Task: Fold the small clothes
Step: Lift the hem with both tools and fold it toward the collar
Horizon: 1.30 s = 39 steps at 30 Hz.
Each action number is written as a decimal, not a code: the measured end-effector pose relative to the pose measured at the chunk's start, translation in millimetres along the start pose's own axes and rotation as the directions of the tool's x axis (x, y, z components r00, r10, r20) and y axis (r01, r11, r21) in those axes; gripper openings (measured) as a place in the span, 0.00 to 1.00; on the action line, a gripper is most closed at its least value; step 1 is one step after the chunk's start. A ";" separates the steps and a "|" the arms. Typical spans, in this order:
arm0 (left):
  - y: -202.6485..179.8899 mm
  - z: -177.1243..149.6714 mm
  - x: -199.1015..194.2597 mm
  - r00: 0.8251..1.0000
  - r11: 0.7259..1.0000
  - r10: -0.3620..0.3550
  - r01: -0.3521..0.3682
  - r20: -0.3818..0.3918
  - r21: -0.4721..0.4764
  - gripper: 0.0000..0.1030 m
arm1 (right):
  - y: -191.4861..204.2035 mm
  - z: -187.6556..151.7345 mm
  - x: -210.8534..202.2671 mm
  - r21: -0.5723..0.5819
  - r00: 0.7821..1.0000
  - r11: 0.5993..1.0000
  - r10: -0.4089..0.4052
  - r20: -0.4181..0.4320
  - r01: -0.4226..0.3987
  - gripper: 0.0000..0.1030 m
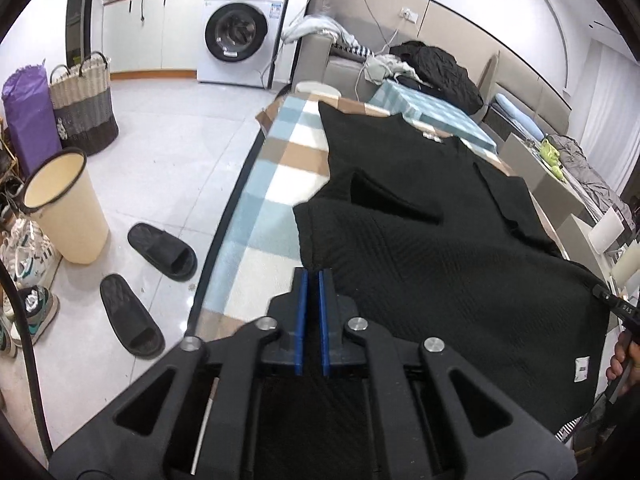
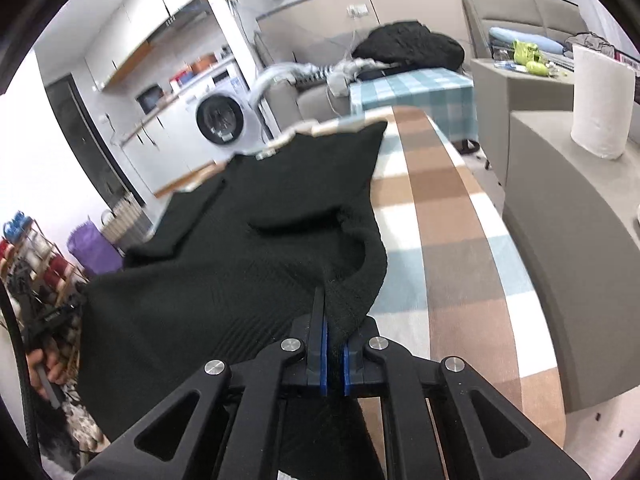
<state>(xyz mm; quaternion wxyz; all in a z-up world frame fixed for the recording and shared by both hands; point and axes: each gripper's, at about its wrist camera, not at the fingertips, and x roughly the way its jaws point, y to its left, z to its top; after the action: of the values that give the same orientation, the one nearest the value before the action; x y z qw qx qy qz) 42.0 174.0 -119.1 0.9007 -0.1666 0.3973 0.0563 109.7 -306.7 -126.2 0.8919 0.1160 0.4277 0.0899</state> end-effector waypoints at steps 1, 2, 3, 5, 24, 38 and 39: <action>0.4 -2.2 1.8 1.000 1.000 -0.005 0.005 -0.012 -0.004 0.03 | -0.1 -1.8 0.4 -0.002 1.000 1.000 -0.004 -0.007 0.004 0.05; 1.4 -4.0 4.7 0.999 1.000 -0.007 0.007 -0.034 -0.007 0.09 | 0.3 -3.4 1.7 -0.006 1.000 1.000 -0.008 -0.017 0.008 0.09; 1.9 -6.8 9.1 0.998 1.000 -0.005 0.005 -0.056 -0.007 0.13 | 0.3 -4.6 3.6 -0.009 0.999 1.000 -0.014 -0.033 0.014 0.10; 0.0 -11.6 16.1 0.995 1.000 0.005 -0.005 -0.099 0.003 0.40 | -2.1 -10.0 5.4 -0.002 0.998 1.000 -0.007 -0.065 0.007 0.30; -19.4 -20.3 46.6 0.997 0.993 0.020 -0.010 -0.079 0.119 0.03 | 6.6 -53.0 -0.7 -0.165 0.996 0.986 0.025 -0.084 -0.038 0.05; -19.1 1.1 -50.2 0.989 0.997 -0.043 0.033 0.138 0.072 0.02 | 4.4 -39.0 -96.7 -0.136 0.959 0.979 0.182 0.217 -0.155 0.04; -18.2 4.7 -53.0 0.988 0.997 -0.054 0.045 0.142 0.068 0.02 | 4.1 -37.3 -102.5 -0.131 0.951 0.976 0.201 0.237 -0.173 0.04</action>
<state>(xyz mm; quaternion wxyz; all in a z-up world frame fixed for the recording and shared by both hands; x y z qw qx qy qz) 13.6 160.2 -72.6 0.9330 -0.1429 0.3286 0.0329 16.9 -324.5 -71.6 0.9309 0.1176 0.2940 0.1820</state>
